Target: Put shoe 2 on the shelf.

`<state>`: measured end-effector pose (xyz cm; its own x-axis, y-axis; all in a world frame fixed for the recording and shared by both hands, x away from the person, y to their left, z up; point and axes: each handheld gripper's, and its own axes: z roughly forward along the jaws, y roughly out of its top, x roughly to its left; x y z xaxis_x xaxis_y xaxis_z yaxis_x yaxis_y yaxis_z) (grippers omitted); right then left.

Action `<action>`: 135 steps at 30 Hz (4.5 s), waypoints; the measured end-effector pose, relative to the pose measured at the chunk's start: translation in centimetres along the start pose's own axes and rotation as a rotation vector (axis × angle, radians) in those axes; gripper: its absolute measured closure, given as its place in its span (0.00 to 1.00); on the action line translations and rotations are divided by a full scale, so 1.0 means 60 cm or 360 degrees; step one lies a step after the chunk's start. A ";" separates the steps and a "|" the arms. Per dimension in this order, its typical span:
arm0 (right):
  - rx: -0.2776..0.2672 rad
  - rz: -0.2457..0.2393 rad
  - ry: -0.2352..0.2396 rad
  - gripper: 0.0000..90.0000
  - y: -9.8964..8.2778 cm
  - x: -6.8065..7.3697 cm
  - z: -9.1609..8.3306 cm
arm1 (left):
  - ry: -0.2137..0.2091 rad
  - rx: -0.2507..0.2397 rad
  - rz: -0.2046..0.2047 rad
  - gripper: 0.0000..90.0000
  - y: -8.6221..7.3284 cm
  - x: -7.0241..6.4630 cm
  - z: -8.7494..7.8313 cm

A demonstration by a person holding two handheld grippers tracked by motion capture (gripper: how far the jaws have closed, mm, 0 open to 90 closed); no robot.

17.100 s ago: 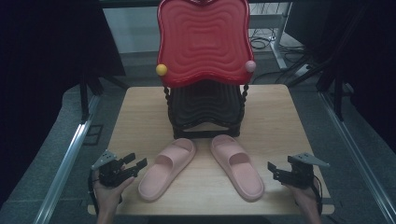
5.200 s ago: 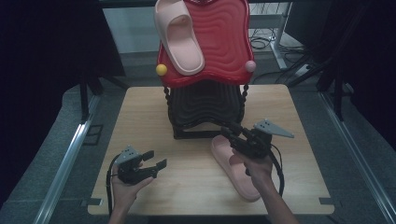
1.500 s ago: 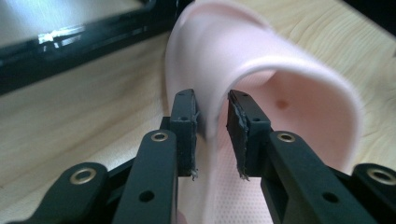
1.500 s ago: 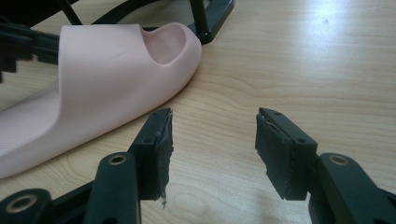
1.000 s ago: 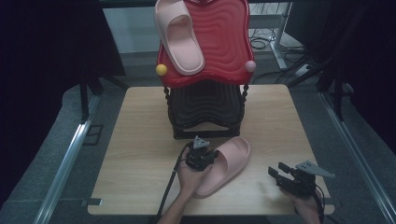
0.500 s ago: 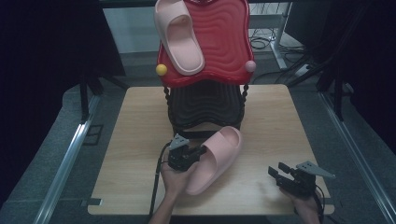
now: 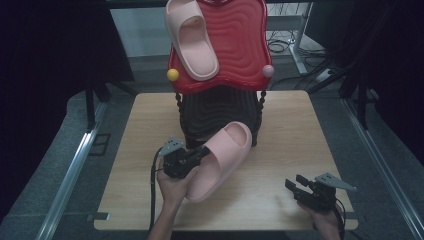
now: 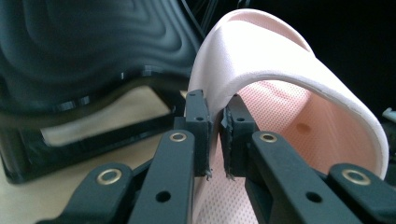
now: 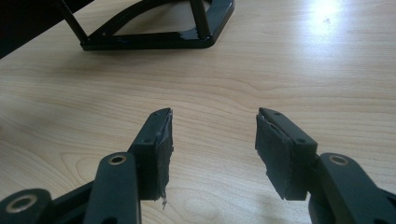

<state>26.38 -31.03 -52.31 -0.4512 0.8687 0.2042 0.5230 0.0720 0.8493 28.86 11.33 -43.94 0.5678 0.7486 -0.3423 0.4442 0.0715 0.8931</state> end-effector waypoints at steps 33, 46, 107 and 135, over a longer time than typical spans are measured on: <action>-0.0018 0.0037 -0.0002 0.51 0.001 -0.008 -0.002 | 0.0160 -0.0434 0.0155 0.92 0.299 -0.089 0.060; -0.0046 0.0071 0.0010 0.51 0.004 -0.017 -0.011 | 0.0282 -0.0483 0.0067 0.91 0.396 -0.086 0.140; -0.0034 0.0109 -0.0070 0.51 -0.003 -0.030 -0.014 | -0.0109 -0.0307 0.0155 0.42 0.329 -0.034 0.057; 0.0005 0.0097 -0.0061 0.51 -0.009 -0.026 -0.003 | -0.0180 -0.0040 0.0124 0.39 0.028 0.049 -0.060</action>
<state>26.66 -32.51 -53.02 -0.3905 0.8896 0.2368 0.5512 0.0199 0.8342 28.76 16.04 -42.41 0.6751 0.6736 -0.3009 0.3788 0.0334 0.9249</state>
